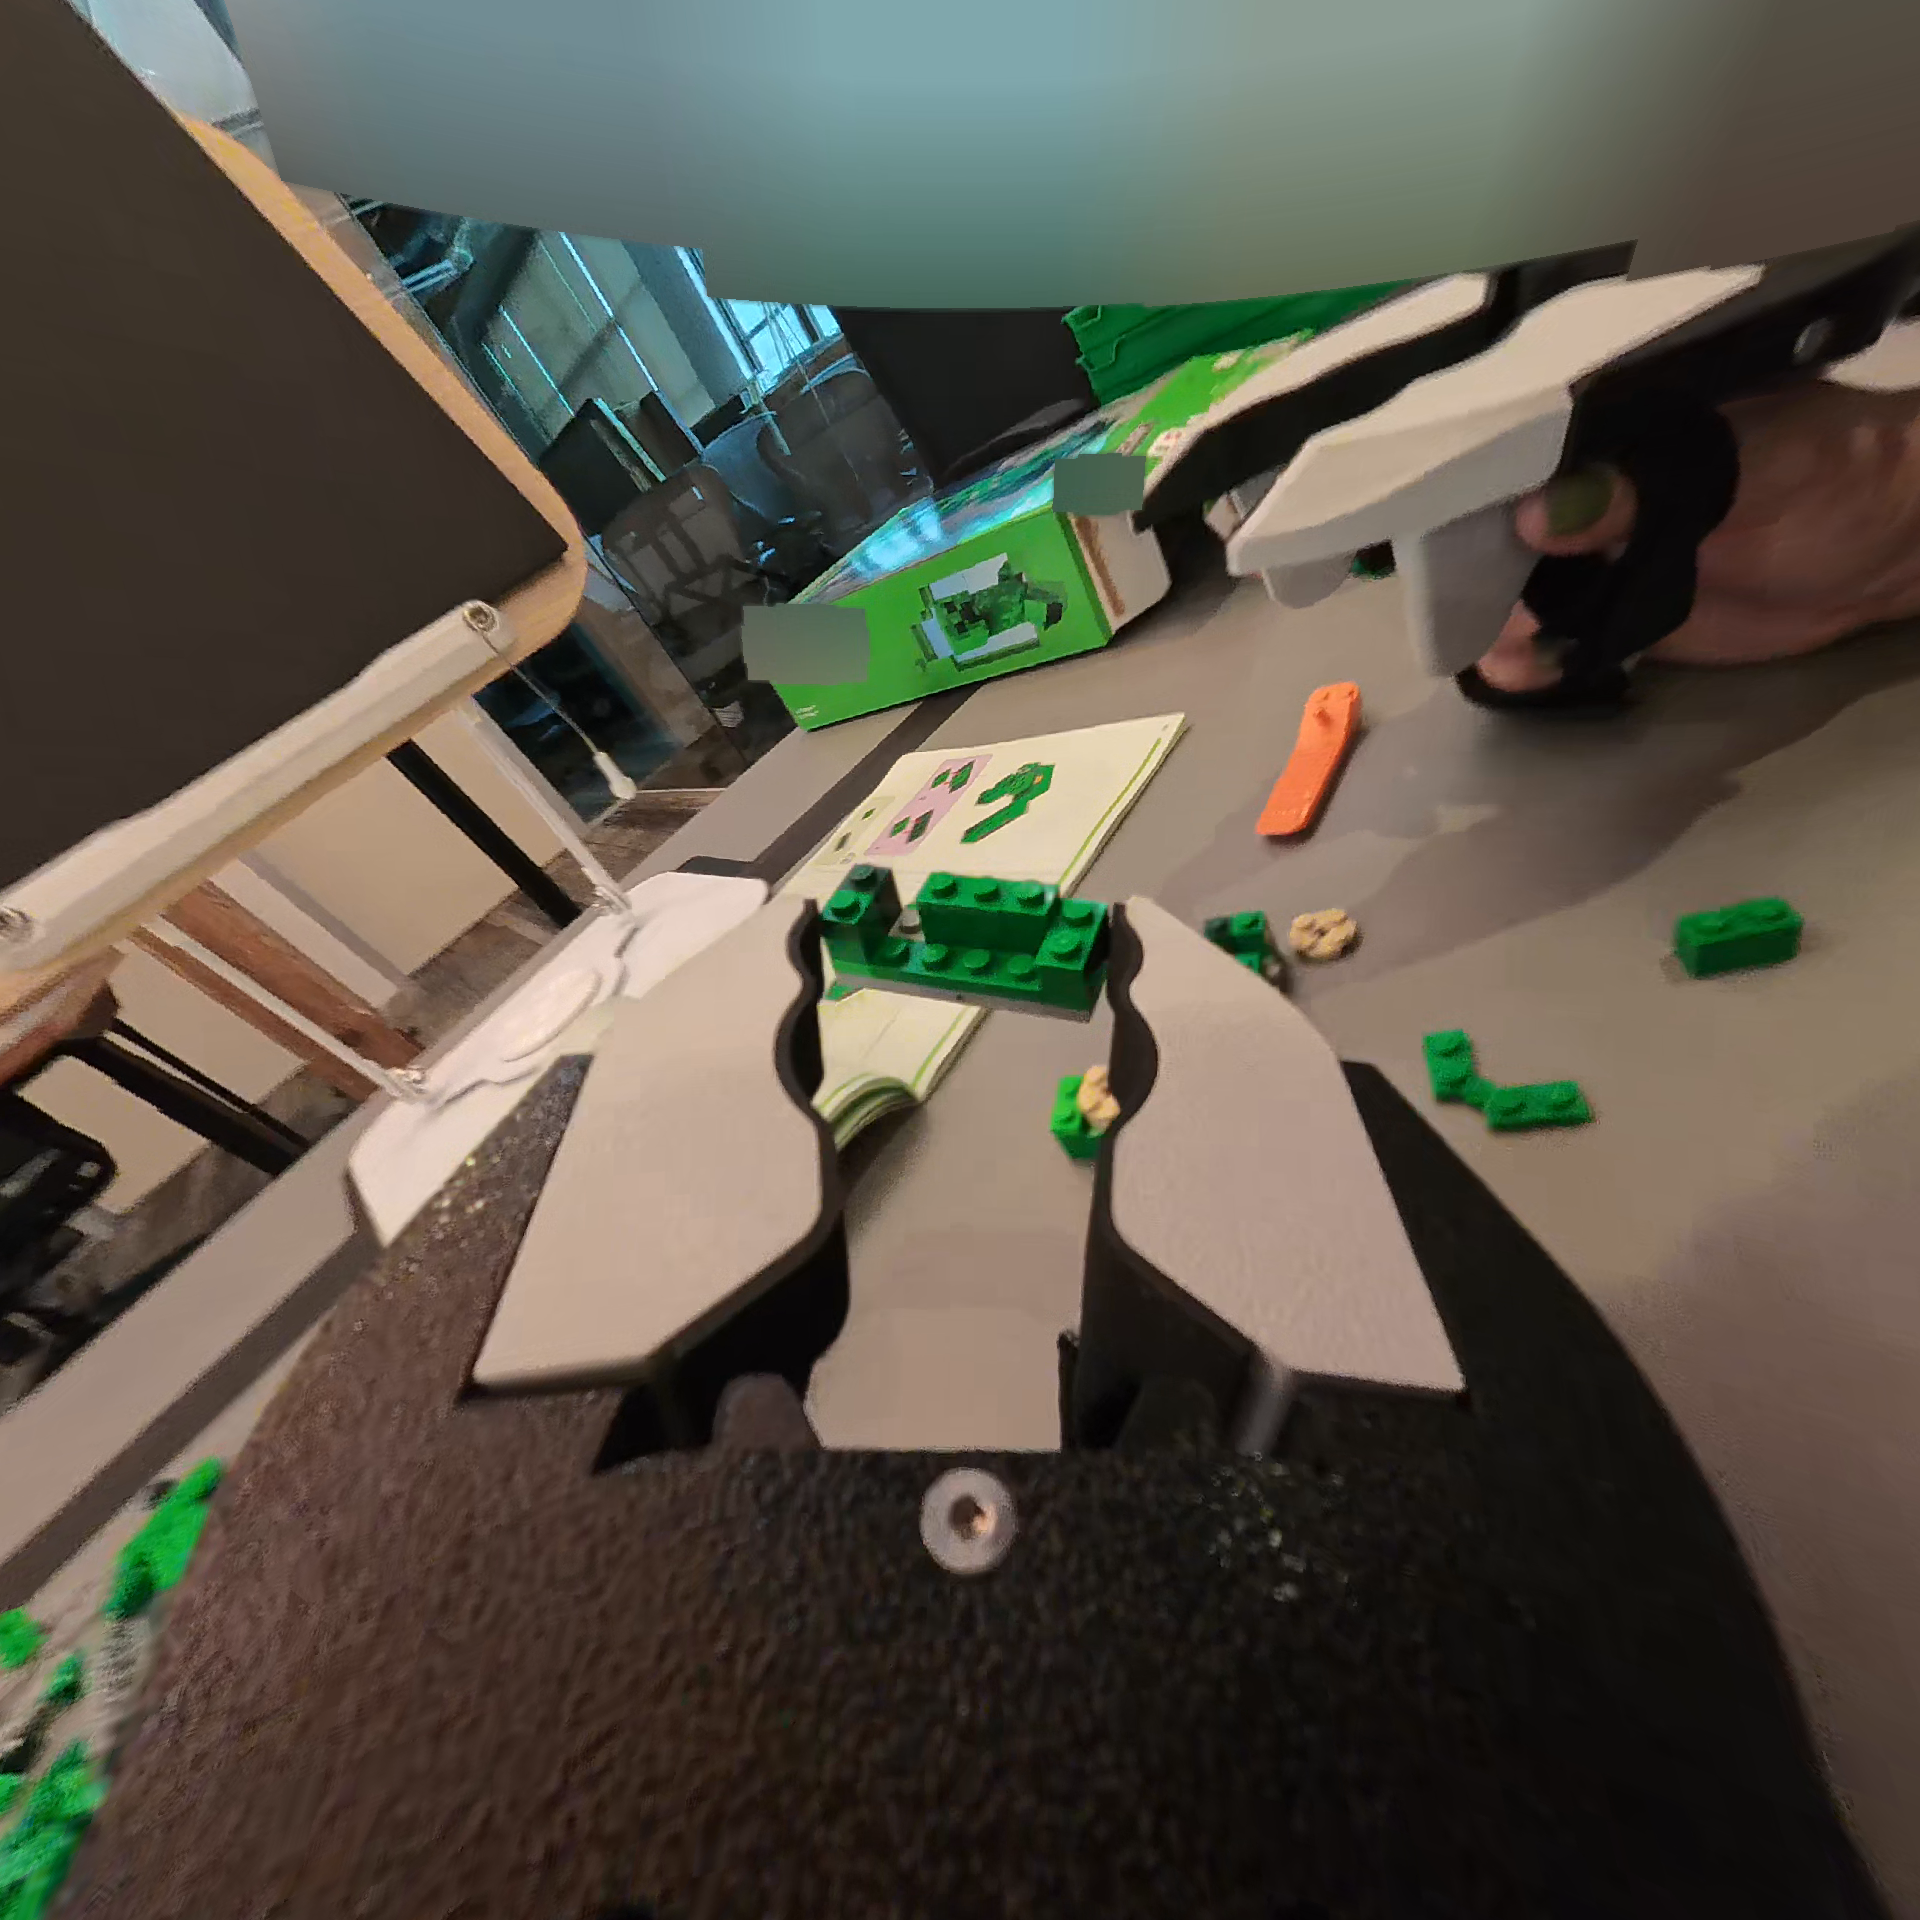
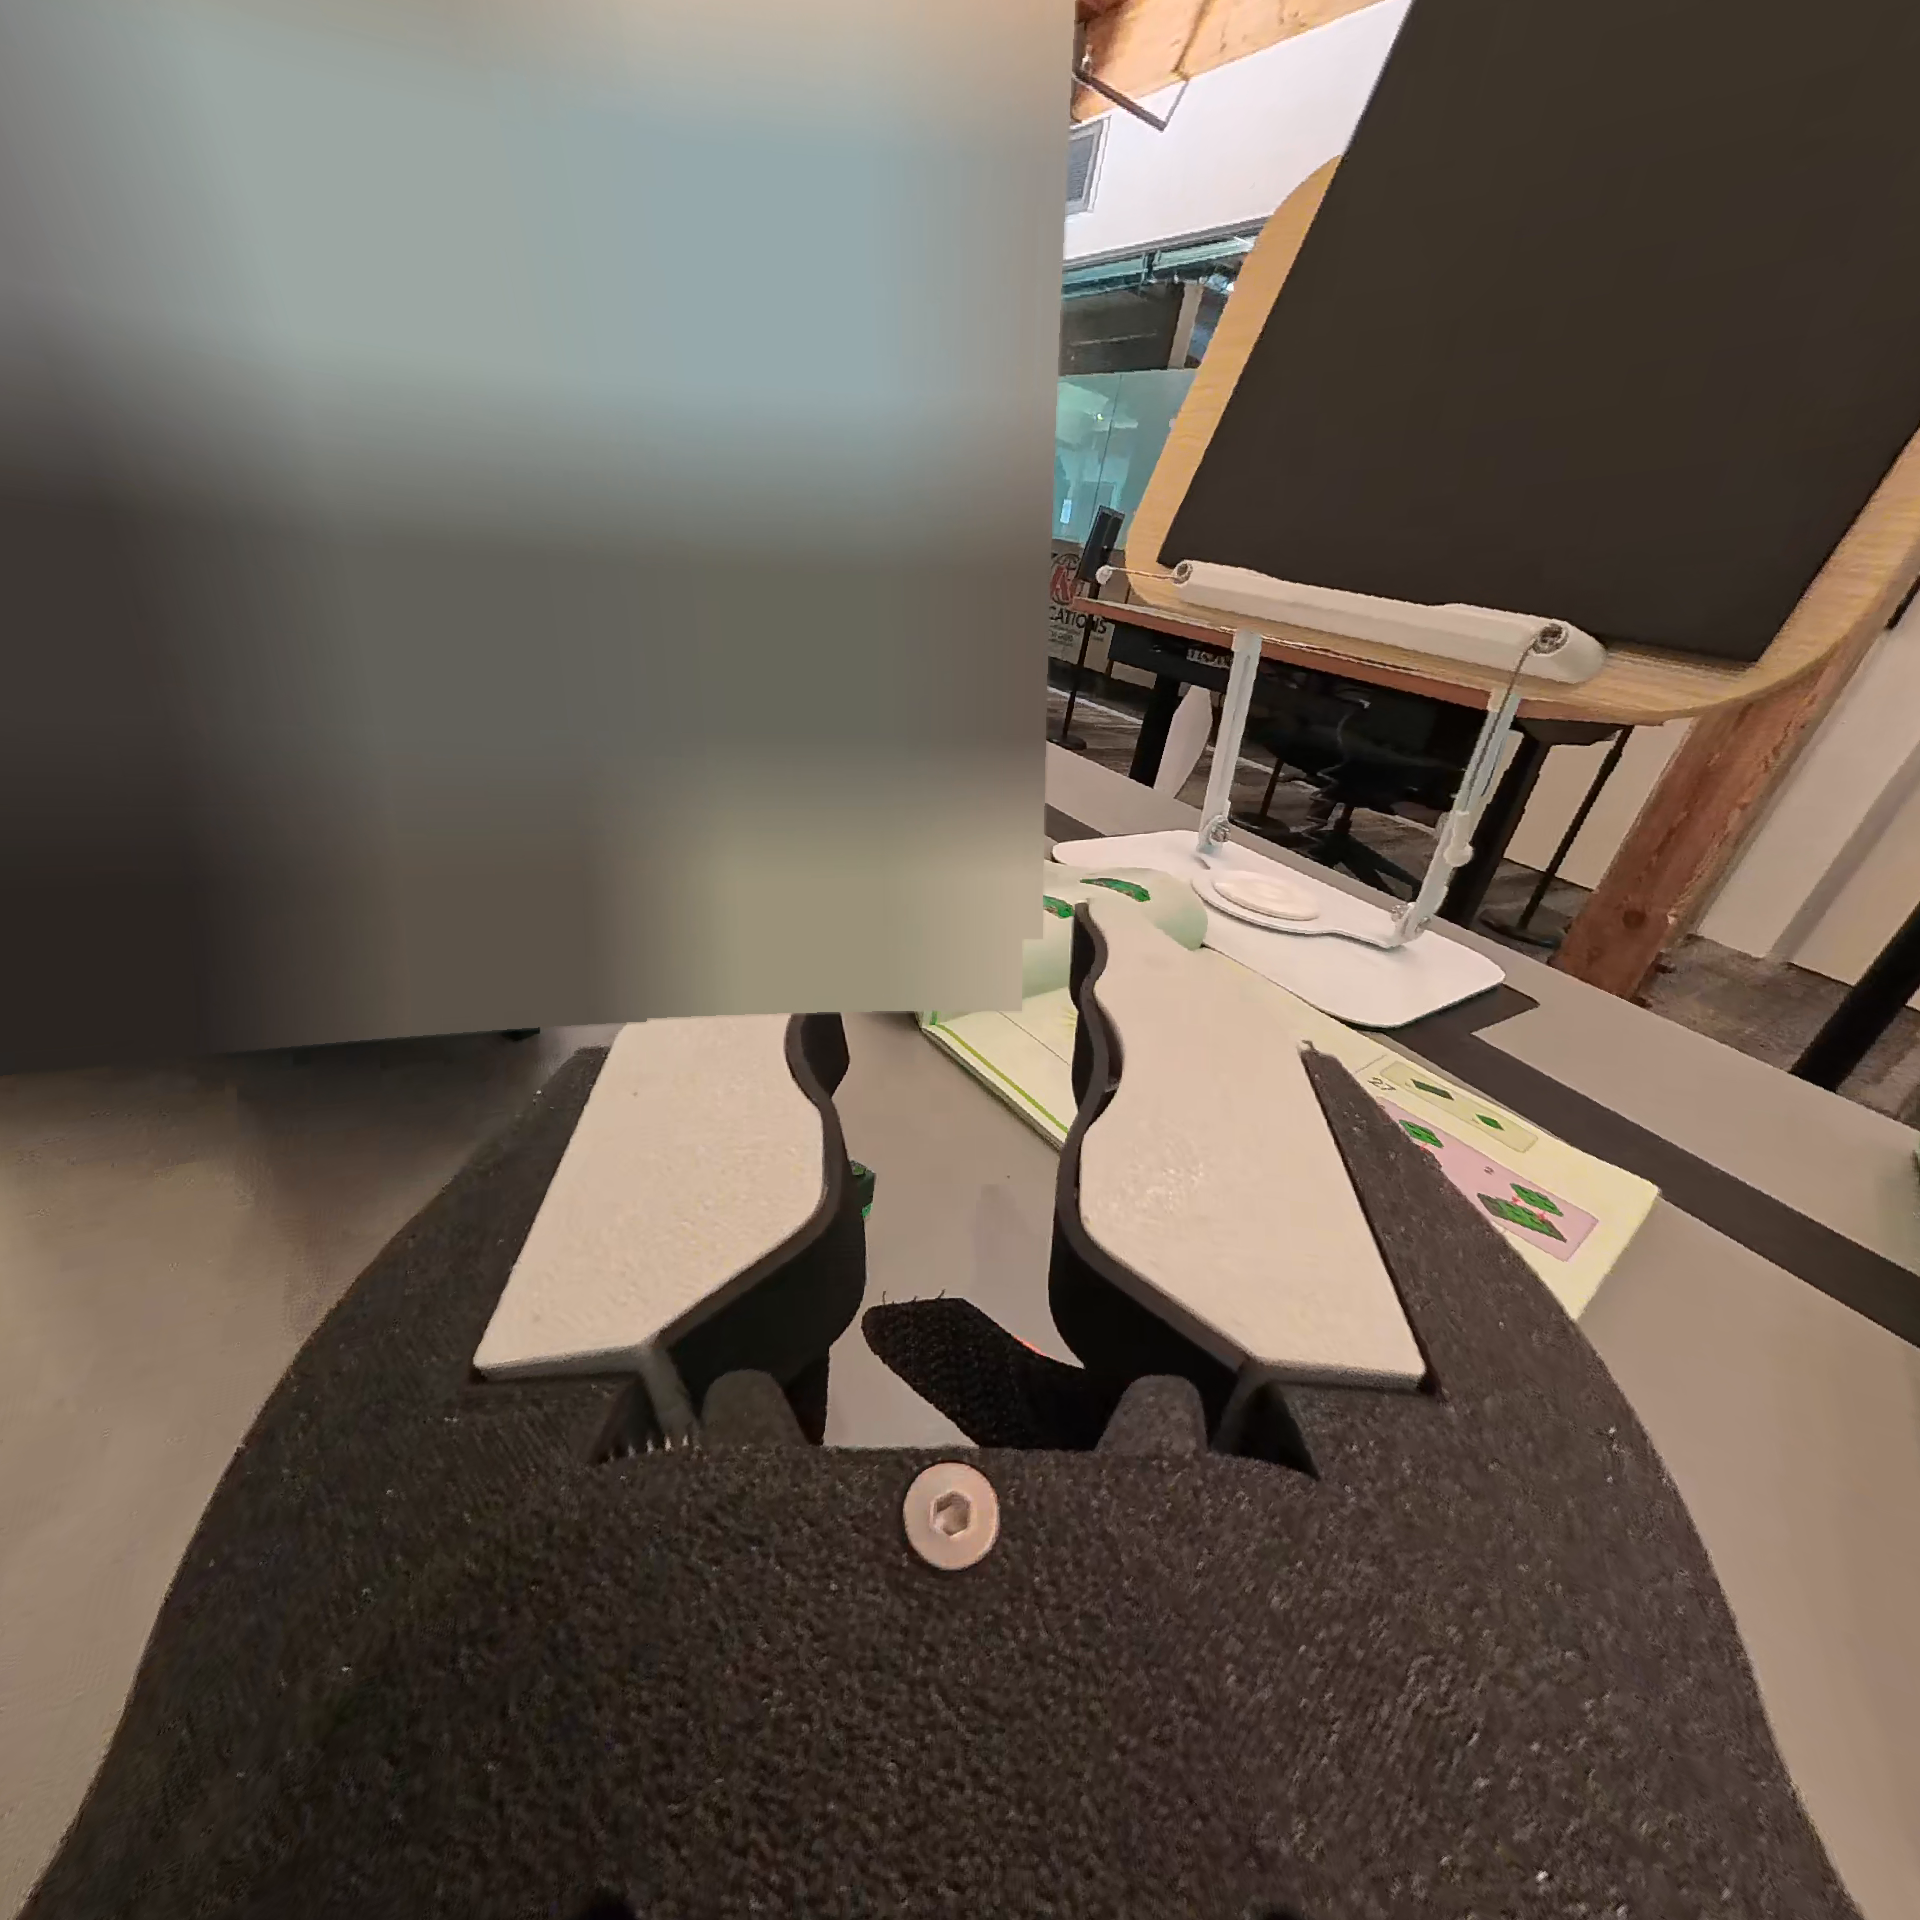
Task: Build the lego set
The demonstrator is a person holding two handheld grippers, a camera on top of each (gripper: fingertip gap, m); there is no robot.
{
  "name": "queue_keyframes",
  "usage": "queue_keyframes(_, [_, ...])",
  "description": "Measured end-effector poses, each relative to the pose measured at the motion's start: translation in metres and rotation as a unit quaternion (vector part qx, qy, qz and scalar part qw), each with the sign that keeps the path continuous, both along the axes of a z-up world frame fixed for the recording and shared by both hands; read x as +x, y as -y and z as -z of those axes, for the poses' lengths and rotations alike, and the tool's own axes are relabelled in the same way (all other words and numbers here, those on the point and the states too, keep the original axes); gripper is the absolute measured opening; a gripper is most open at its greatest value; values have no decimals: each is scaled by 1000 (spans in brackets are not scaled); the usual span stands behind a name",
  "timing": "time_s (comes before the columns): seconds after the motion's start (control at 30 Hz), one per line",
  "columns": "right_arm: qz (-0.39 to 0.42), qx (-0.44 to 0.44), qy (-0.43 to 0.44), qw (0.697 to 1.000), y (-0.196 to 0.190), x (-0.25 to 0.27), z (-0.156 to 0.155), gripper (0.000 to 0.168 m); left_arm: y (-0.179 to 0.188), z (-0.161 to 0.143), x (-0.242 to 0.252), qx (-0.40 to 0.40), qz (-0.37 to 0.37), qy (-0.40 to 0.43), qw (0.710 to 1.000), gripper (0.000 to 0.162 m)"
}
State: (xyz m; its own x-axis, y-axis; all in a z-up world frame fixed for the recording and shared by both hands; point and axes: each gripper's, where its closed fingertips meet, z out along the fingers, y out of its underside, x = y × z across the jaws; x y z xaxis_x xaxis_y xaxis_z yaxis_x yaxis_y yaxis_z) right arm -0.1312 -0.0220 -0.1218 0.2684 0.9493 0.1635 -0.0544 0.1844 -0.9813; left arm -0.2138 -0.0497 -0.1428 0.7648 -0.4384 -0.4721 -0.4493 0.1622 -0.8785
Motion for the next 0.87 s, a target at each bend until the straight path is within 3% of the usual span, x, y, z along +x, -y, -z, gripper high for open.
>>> queue_keyframes(0.1, [-3,8,3,1000,3,-1,0,39,3,2,-6,12,-2,-39,999,52])
queue_keyframes(0.57, [-20,17,32,999,9,-9,6,30,4,2,-6,12,14,-16,1000,52])
queue_keyframes(0.63, [-73,-83,65,992,16,-24,13,27,7,-2,-1,27,27,-18,999,52])
queue_keyframes(0.73, [-203,-253,87,942,42,-53,9,33,14,-10,5,51,46,-10,998,52])
queue_keyframes(0.87, [-263,-341,84,899,52,-72,7,28,17,-12,10,56,60,-9,997,52])
